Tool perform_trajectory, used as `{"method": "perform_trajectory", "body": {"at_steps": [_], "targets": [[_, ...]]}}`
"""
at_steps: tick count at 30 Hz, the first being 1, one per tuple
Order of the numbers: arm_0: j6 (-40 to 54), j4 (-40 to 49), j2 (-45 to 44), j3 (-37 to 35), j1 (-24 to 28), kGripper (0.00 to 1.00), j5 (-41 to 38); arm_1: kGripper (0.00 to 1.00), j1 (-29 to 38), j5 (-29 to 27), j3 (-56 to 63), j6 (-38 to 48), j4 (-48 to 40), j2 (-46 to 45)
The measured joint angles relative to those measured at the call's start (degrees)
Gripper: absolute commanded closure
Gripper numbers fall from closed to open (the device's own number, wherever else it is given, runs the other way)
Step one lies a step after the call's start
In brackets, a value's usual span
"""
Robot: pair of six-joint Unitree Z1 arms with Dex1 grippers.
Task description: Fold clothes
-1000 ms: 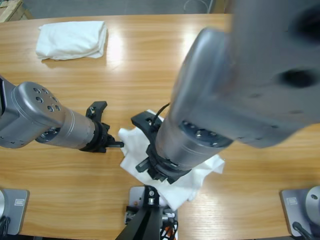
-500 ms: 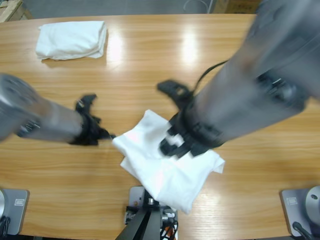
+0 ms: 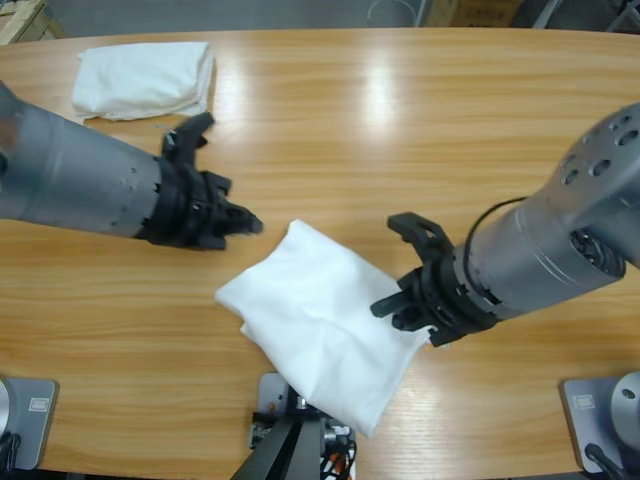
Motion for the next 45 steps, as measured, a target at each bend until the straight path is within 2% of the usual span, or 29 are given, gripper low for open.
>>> {"method": "perform_trajectory", "body": {"at_steps": [8, 15, 22, 33, 40, 45], "targets": [[0.0, 0.0, 5.26, -4.52, -4.1, 1.0, -3.53, 1.0, -0.27, 2.18, 4.57, 1.16, -4.47, -0.63], [-0.01, 0.0, 9.22, -4.06, -6.09, 1.0, -6.61, 1.0, -0.27, 2.96, 5.9, 1.21, -7.3, 1.01], [-0.01, 0.0, 12.81, -3.17, -6.42, 1.0, -9.65, 1.0, -0.27, 2.95, 7.5, 1.21, -9.51, 4.17], [-0.67, 0.0, 17.9, -5.0, -6.3, 1.0, -9.27, 1.0, -0.44, 0.69, 7.58, 0.94, -9.55, 5.88], [-0.81, 0.0, 18.41, -5.91, -4.16, 1.0, -8.94, 1.0, -5.36, -2.11, 6.01, -5.64, -10.19, 6.57], [-1.76, 0.0, 18.42, -6.74, -2.11, 1.0, -4.55, 1.0, -9.54, -3.68, 2.01, -15.67, -10.54, 9.1]]}}
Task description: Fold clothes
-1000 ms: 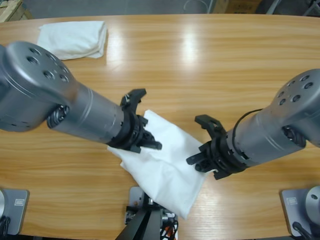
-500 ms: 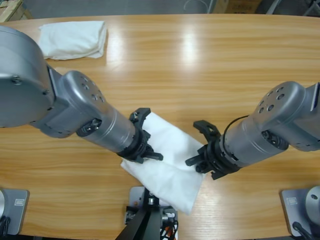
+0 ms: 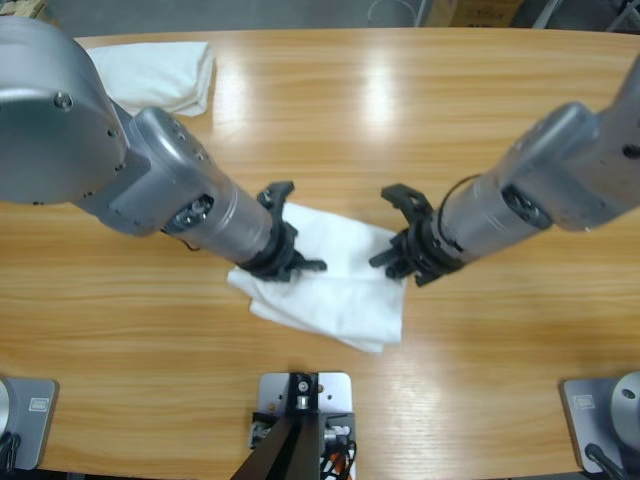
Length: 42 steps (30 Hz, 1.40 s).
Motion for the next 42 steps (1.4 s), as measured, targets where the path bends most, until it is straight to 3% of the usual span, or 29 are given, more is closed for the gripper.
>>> {"method": "perform_trajectory", "body": {"at_steps": [8, 12, 17, 21, 32, 42], "targets": [[-3.11, -0.67, -0.32, -0.83, 6.69, 1.0, 5.23, 1.0, -2.65, -10.1, -5.27, -12.16, -0.34, 1.14], [-3.85, -1.25, -3.85, -1.19, 7.21, 1.0, 5.74, 1.0, -2.88, -11.02, -6.12, -13.37, -0.23, -5.41], [-3.85, -1.4, -6.4, -1.7, 7.29, 1.0, 5.88, 1.0, -3.03, -7.32, -6.45, -5.16, 3.31, -18.64], [-3.85, -1.47, -4.53, -6.75, 7.42, 1.0, 5.88, 1.0, -2.93, -2.74, -0.64, 0.19, 0.69, -19.44], [-3.85, -1.48, 1.45, -11.14, 7.53, 1.0, 2.94, 1.0, -1.11, 5.14, 10.13, 5.11, -14.11, -12.06], [-3.85, -1.48, 1.46, -10.72, 7.53, 1.0, 2.31, 1.0, -0.55, 5.48, 15.4, 5.86, -21.78, -4.28]]}}
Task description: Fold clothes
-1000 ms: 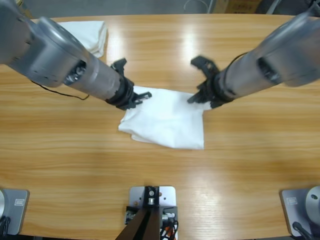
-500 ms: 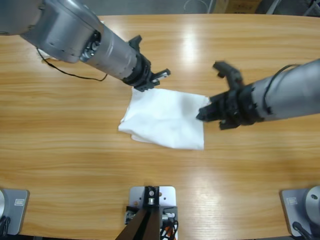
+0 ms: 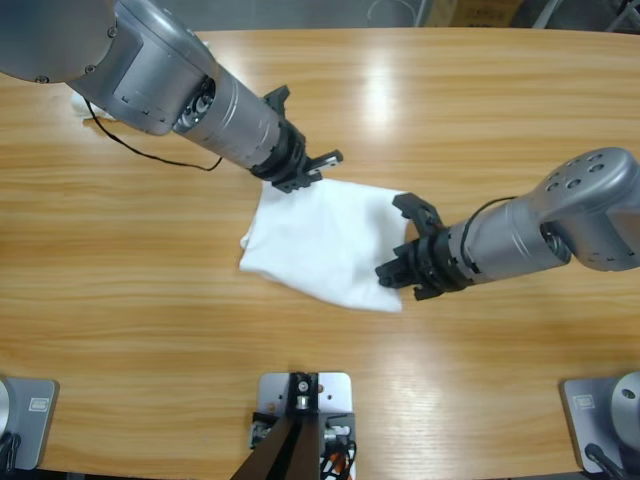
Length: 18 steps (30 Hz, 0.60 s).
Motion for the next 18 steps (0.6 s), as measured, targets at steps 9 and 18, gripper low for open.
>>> {"method": "perform_trajectory", "body": {"at_steps": [9, 18], "targets": [[0.02, 0.08, -10.94, 9.66, -5.15, 1.0, 0.0, 1.0, 0.37, -2.13, 0.08, 0.06, 0.67, -1.01], [-0.44, 0.07, -14.61, 15.38, -7.7, 1.0, 0.0, 1.0, 0.37, -2.6, 0.08, 0.06, 1.28, -1.35]]}}
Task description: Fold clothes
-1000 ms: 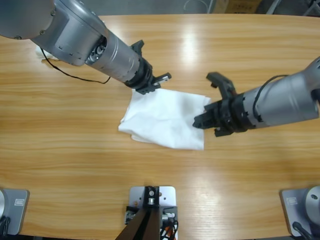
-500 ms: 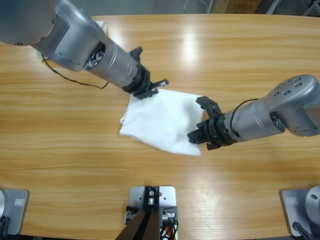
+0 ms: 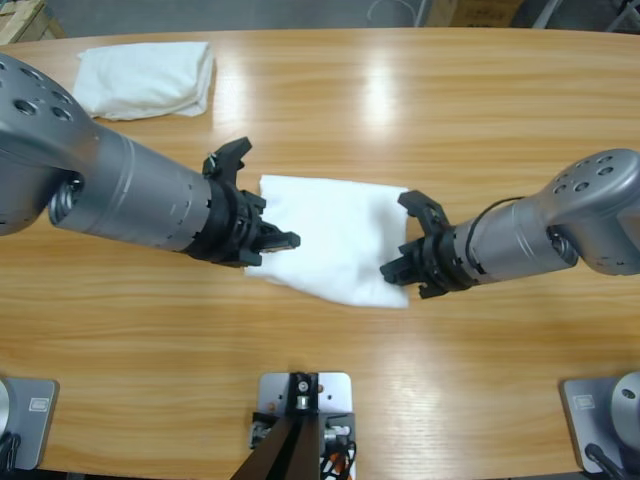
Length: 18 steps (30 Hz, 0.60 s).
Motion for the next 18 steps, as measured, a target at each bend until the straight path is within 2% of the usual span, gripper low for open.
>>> {"method": "perform_trajectory", "body": {"at_steps": [14, 18], "targets": [[0.0, -3.43, 4.18, 6.47, -0.29, 1.0, -1.91, 1.0, 0.0, -0.07, -0.01, 0.0, 0.04, 0.06], [0.0, -3.77, 4.99, 6.6, 1.19, 1.0, -0.97, 1.0, 0.0, -0.07, -0.01, 0.0, 0.04, 0.08]]}}
